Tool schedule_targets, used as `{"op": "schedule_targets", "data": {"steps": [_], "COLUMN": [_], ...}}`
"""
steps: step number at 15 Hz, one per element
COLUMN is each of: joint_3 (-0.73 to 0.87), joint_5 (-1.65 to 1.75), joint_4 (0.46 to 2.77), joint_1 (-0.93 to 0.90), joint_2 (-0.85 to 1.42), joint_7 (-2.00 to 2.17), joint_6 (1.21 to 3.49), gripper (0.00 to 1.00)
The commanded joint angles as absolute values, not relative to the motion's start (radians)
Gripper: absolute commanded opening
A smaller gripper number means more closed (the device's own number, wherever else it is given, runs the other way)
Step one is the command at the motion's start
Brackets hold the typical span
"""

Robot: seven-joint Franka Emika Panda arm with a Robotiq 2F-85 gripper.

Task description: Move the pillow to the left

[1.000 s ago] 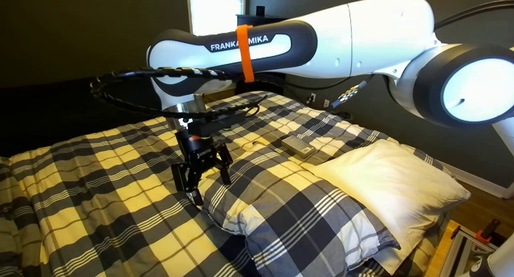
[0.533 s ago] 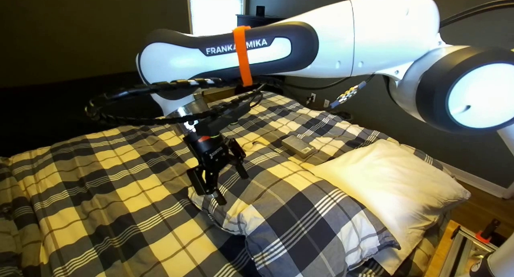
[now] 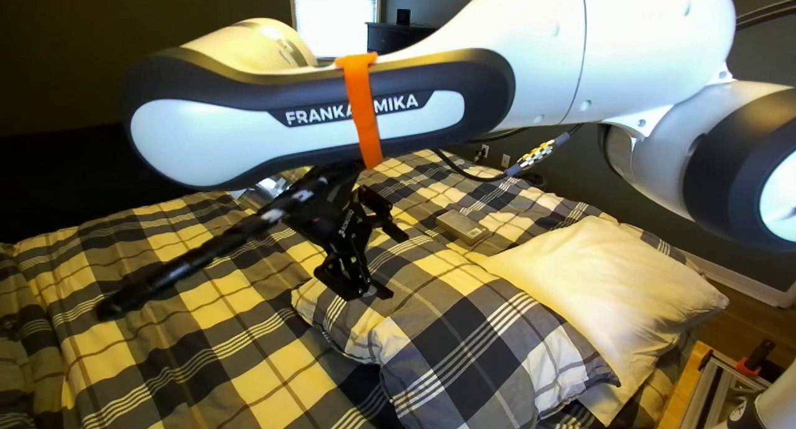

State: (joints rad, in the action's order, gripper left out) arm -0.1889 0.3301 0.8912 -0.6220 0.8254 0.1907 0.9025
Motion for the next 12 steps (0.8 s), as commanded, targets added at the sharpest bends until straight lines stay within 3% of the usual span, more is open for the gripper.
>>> {"op": "schedule_targets", "data": {"steps": [1,12], "joint_3": [-0.170,-0.185], "joint_5": [0.487,0.534], "joint_4": [0.871,0.886], "joint_1": [-0.672,-0.674], "joint_2": [0.832,0.825], "joint_7": [0.097,0.099], "joint_6": [0.914,0.916], "gripper": [1.00,1.00]}}
